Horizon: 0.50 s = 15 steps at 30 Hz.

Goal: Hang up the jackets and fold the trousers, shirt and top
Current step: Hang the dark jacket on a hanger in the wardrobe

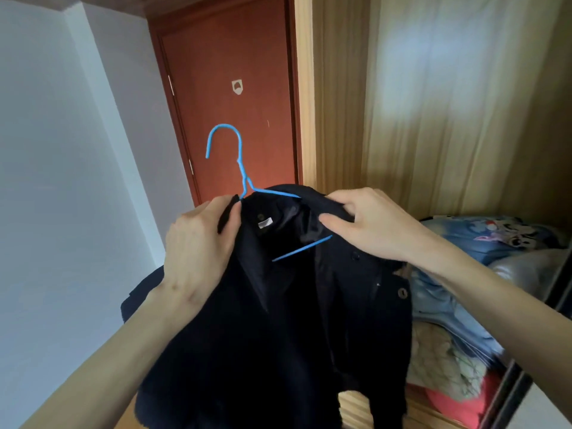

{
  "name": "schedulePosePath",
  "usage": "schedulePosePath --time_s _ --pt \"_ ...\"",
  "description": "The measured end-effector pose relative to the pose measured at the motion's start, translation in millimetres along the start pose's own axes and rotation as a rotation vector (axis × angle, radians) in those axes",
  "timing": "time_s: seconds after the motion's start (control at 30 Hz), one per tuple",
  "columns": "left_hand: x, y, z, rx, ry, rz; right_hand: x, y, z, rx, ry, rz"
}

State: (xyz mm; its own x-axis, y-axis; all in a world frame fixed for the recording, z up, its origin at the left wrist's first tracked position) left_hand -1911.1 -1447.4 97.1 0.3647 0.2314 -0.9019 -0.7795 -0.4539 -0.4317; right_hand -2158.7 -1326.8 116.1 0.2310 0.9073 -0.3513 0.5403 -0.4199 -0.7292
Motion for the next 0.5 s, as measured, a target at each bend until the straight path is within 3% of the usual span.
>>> schedulePosePath --time_s 0.07,0.2,0.33,0.4,0.5 --pt "-1 2 5 0.066 -0.018 0.012 2 -2 11 -0.032 -0.008 0.035" --pt "2 6 14 0.121 0.025 0.064 2 -5 42 0.227 -0.217 0.271" --pt "0 14 20 0.177 0.013 0.026 2 -4 62 0.234 -0.106 0.086" --pt "-2 18 20 0.230 0.020 -0.033 4 -2 60 0.396 -0.189 0.138" --pt "-3 22 19 0.258 0.079 -0.123 8 0 50 0.417 -0.296 0.202"
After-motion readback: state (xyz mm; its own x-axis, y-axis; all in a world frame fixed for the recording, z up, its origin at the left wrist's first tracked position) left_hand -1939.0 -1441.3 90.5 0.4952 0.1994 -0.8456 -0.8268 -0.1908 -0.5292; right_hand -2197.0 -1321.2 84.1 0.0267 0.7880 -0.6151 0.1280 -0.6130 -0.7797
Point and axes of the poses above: each hand's wrist, its own x-axis away from the middle knuckle, its own y-axis out of the palm, z = x × y, the point moved 2 cm from there along -x, towards the middle knuckle, and after that the axes turned 11 degrees about y, right-handed, at the moved point
